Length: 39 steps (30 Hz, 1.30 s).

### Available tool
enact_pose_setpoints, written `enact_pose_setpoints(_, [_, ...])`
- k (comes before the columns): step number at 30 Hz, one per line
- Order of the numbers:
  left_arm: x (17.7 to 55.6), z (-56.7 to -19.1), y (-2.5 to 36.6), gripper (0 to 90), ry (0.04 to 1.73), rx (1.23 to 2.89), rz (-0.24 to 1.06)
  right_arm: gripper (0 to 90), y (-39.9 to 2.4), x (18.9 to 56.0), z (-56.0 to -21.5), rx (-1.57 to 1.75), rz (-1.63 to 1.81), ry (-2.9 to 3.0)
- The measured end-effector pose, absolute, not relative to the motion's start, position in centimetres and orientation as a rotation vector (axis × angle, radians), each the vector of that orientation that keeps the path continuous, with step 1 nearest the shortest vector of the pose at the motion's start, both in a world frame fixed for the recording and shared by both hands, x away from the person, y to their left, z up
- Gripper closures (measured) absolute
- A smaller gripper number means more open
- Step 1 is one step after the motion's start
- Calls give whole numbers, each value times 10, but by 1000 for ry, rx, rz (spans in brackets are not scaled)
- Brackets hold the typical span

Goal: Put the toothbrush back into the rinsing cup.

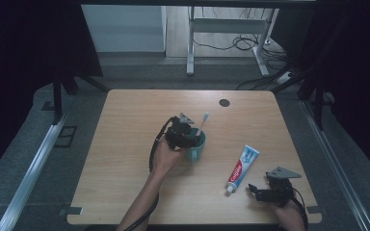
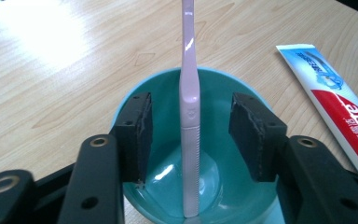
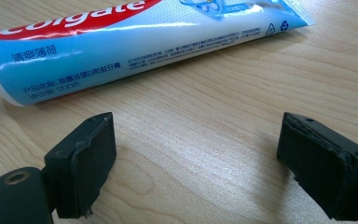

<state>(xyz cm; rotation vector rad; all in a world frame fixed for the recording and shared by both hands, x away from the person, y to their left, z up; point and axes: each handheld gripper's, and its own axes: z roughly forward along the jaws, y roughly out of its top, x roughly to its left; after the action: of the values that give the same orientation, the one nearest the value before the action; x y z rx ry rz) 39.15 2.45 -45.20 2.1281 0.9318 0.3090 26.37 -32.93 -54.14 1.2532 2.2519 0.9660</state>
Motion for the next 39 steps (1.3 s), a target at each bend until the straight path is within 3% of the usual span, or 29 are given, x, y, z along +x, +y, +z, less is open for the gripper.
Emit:
enact_pose_setpoints(23, [381, -430, 31, 154, 925, 2075, 312, 113, -329, 264, -541, 1253, 966, 2252])
enact_pose_setpoints(39, [365, -419, 44, 63, 900, 2072, 338, 113, -329, 264, -541, 1253, 966, 2252])
